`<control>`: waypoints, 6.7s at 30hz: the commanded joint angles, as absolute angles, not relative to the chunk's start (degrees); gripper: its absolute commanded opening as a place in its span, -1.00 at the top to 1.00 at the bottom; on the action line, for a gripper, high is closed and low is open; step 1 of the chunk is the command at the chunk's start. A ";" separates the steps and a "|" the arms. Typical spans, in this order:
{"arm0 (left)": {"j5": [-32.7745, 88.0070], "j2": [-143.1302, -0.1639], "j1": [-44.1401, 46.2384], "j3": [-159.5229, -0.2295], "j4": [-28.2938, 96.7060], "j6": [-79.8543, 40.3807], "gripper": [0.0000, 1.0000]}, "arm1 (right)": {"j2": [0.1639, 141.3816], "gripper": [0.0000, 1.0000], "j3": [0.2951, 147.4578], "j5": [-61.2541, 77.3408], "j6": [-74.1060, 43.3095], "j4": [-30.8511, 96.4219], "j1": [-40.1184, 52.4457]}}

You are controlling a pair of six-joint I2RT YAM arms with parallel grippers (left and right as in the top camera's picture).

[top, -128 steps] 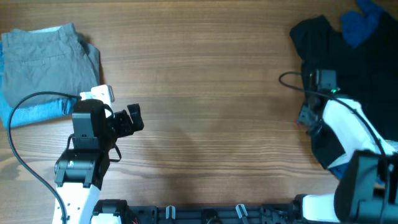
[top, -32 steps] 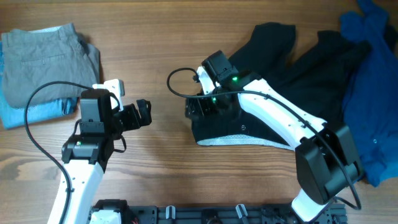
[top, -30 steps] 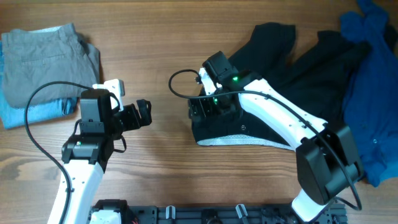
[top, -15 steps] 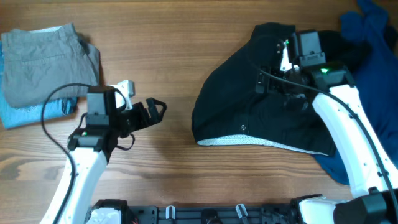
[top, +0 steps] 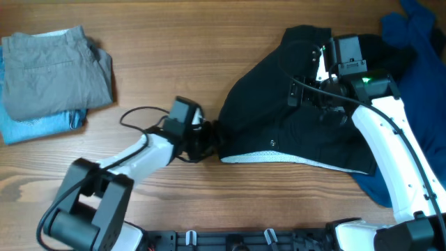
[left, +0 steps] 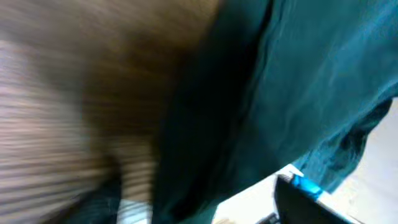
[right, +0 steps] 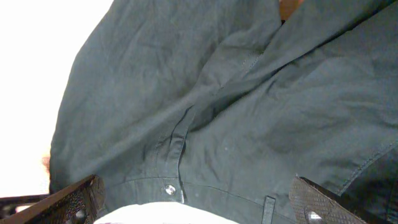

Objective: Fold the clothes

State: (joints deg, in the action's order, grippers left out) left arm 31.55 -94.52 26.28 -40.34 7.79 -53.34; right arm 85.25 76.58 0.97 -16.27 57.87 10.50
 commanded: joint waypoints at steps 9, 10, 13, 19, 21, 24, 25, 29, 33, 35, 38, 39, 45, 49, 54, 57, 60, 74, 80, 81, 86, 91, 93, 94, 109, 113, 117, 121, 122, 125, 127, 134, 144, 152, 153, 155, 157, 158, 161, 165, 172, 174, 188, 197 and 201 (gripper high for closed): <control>27.38 -90.63 2.66 -53.91 27.49 -33.04 0.92 | 84.64 -0.99 77.56 -0.47 -16.71 57.60 10.41; 27.38 -90.65 -1.26 -57.56 28.60 -31.64 0.92 | 84.64 -1.00 77.56 -0.47 -16.75 57.52 10.41; 27.35 -90.76 -9.47 -66.02 25.36 -31.40 0.92 | 84.64 -0.99 77.52 -0.47 -16.75 57.56 10.41; 27.38 -90.89 -13.50 -69.49 25.52 -31.27 -1.00 | 84.66 -1.00 77.52 -0.47 -16.73 57.65 10.41; 27.38 -91.31 -12.40 -69.41 34.98 -31.20 -1.00 | 84.77 -0.99 77.49 -0.47 -16.71 57.60 10.41; 26.83 -92.16 -10.22 -69.34 49.71 -28.69 -1.00 | 84.97 -1.00 76.69 -0.47 -16.71 56.49 10.41; 25.69 -92.40 -9.41 -69.34 53.89 -28.69 -1.00 | 84.97 -0.99 76.12 -0.47 -16.73 55.92 10.41; 19.70 -93.34 -4.03 -69.32 61.60 -28.67 -1.00 | 86.83 -0.99 75.40 -0.47 -19.25 54.48 10.41; 17.67 -93.60 3.49 -68.23 61.08 -28.73 -0.99 | 91.68 -0.99 75.40 -4.89 -28.53 55.27 9.19; 17.67 -93.67 6.42 -66.48 59.27 -28.82 -1.00 | 93.82 -0.60 75.40 -4.73 -29.34 55.61 7.03; 17.72 -93.71 9.85 -62.35 55.13 -29.67 -0.99 | 96.97 0.59 75.40 -4.73 -29.32 58.00 3.68; 17.72 -93.71 10.72 -60.82 53.41 -30.28 -1.00 | 98.02 0.81 75.40 -4.69 -29.36 59.22 2.70; 17.89 -93.78 13.76 -51.29 41.63 -30.50 -0.97 | 104.05 0.83 75.24 -1.08 -24.84 63.00 0.49; 17.89 -93.78 13.76 -46.30 37.21 -30.68 -0.96 | 106.21 0.78 72.36 0.69 -23.94 61.60 0.49; 17.89 -93.78 13.23 -45.01 36.71 -31.75 -0.96 | 106.19 0.76 64.42 2.61 -23.97 55.02 0.30; 16.91 -93.78 13.23 -45.01 38.61 -31.73 -0.96 | 106.19 0.74 60.90 2.57 -23.97 51.70 -0.84; 15.92 -93.78 13.23 -45.01 39.29 -31.75 -0.98 | 106.19 0.72 56.53 1.02 -25.15 47.18 -5.10; 15.75 -93.78 13.23 -45.01 39.27 -31.73 -0.99 | 104.16 0.70 55.29 -6.96 -32.18 47.79 -44.25; 15.31 -93.78 13.23 -45.01 39.94 -31.75 -1.00 | 95.22 0.37 58.28 31.29 -6.74 42.06 -38.00; 14.55 -93.78 13.23 -44.99 40.56 -31.75 -1.00 | 94.15 0.27 58.57 33.69 -4.99 41.28 -35.64; 11.94 -93.78 13.23 -44.99 41.95 -32.01 -1.00 | 93.80 -0.53 58.54 32.75 -4.12 33.80 -20.21; 11.90 -93.78 13.23 -44.99 42.78 -31.99 -1.00 | 98.41 -0.68 58.54 22.85 -8.25 28.95 -8.10; 11.90 -93.78 13.23 -44.99 43.53 -32.01 -1.00 | 101.19 -0.68 58.54 22.41 -9.69 27.75 -5.87; 11.90 -93.78 13.23 -44.99 43.57 -31.99 -0.99 | 102.80 -0.68 58.54 22.39 -11.11 26.72 -4.97; 11.90 -93.78 13.23 -44.99 45.52 -32.18 -1.00 | 102.06 0.56 58.57 20.86 -16.27 26.83 -7.90; 11.90 -93.78 13.23 -44.99 45.04 -32.21 -0.99 | 101.89 -0.37 58.37 31.22 -16.71 29.52 -7.22; 7.16 -93.78 13.23 -44.99 52.10 -33.19 -1.00 | 101.89 -0.38 57.76 32.82 -24.18 30.89 -3.44; 4.45 -93.76 12.05 -44.99 54.57 -35.03 -1.00 | 101.89 -0.40 56.64 26.15 -30.13 29.91 0.08; 4.45 -93.76 11.70 -44.99 54.52 -35.03 -1.00 | 101.89 -0.38 56.53 24.77 -30.41 29.21 0.67; 4.64 -93.76 11.00 -44.99 53.15 -35.05 -1.00 | 101.89 -0.11 56.53 21.69 -30.50 27.81 1.28; 4.69 -93.76 10.96 -44.99 52.29 -35.44 -1.00 | 101.89 0.46 56.53 16.45 -31.62 27.59 1.26; 4.86 -93.76 10.96 -44.99 50.54 -35.42 -1.00 | 101.49 0.92 56.55 7.79 -29.61 33.12 0.36; 4.84 -93.76 10.96 -44.99 48.38 -35.38 -1.00 | 99.81 0.92 56.55 -12.08 -45.41 59.70 0.36; 5.63 -93.76 10.96 -45.01 46.83 -35.40 -1.00 | 98.76 0.91 56.55 -11.11 -46.46 64.86 0.36; 6.81 -93.76 10.96 -45.01 46.39 -35.40 -0.96 | 98.76 0.91 56.55 -11.07 -46.44 64.31 0.36; 14.09 -93.76 10.96 -45.01 44.18 -35.38 -0.45 | 98.76 0.92 56.55 -9.32 -46.04 62.35 0.36; 17.04 -93.76 10.96 -45.01 42.92 -35.40 -0.31 | 98.76 0.91 56.55 -7.18 -43.83 60.01 0.36; 18.17 -93.76 10.96 -45.01 42.61 -35.40 -0.31 | 98.76 0.91 56.55 -6.11 -43.20 58.87 0.36; 22.15 -93.76 10.96 -45.01 42.83 -35.42 -0.33 | 98.76 0.91 56.55 -5.45 -42.06 57.80 0.36; 26.13 -93.76 10.96 -45.01 47.13 -38.70 -0.44 | 98.76 0.89 56.55 -5.43 -41.98 56.80 0.36; 25.69 -93.76 10.94 -45.01 49.80 -45.15 -0.73 | 98.76 0.86 56.55 -5.45 -40.47 55.02 0.36; 25.69 -93.76 10.96 -45.01 49.98 -47.11 -0.75 | 98.78 0.85 56.55 -5.45 -40.47 54.74 0.36; 24.10 -93.76 11.07 -44.99 50.33 -66.67 -0.53 | 98.78 0.58 56.55 -5.48 -40.47 53.54 0.36; 16.86 -93.76 14.79 -44.82 50.43 -79.96 -0.07 | 98.78 0.36 56.55 -4.36 -40.45 53.60 0.36; 16.84 -93.76 16.47 -44.82 49.98 -80.47 -0.02 | 98.78 0.27 56.55 -4.14 -40.45 53.60 0.36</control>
